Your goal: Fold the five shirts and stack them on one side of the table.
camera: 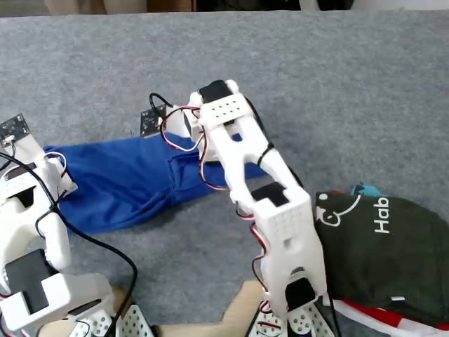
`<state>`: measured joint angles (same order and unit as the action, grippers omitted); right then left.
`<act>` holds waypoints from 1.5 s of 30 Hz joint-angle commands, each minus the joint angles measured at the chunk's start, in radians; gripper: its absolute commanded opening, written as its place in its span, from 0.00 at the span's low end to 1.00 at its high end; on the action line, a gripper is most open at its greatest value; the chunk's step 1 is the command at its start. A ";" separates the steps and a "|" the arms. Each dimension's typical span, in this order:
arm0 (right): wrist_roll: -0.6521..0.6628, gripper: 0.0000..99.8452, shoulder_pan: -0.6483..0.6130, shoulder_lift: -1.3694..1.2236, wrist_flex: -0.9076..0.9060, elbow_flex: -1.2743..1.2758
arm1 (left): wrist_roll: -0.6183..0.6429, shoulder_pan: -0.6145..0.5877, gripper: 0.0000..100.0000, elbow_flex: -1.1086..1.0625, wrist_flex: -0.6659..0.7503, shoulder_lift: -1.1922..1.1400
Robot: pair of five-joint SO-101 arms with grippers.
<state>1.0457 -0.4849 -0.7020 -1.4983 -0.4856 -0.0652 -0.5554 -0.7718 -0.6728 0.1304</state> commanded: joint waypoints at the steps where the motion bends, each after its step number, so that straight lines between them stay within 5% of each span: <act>1: -0.009 0.00 0.019 -0.068 -0.002 -0.114 | 0.003 0.008 0.02 0.008 0.015 0.038; 12: -0.011 0.00 0.050 -0.197 -0.061 -0.506 | 0.005 0.008 0.02 0.006 0.015 0.038; 18: -0.089 0.00 0.054 -0.176 -0.273 -0.630 | 0.009 0.008 0.02 0.012 0.008 0.047; 22: -0.163 0.00 0.136 -0.074 -0.290 -0.644 | 0.000 -0.005 0.04 0.103 -0.129 0.042; 27: -0.166 0.00 0.229 0.127 -0.290 -0.406 | -0.012 -0.054 0.16 0.342 -0.423 0.039; 32: -0.166 0.00 0.266 0.331 -0.285 -0.053 | -0.074 -0.140 0.17 0.591 -0.640 -0.021; 45: -0.160 0.00 0.260 0.648 -0.161 0.389 | -0.199 -0.173 0.16 0.971 -0.733 -0.611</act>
<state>0.8907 -0.2363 -0.1404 -1.6778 -0.1297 -0.2585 -0.7165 0.0859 -1.3986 -0.4066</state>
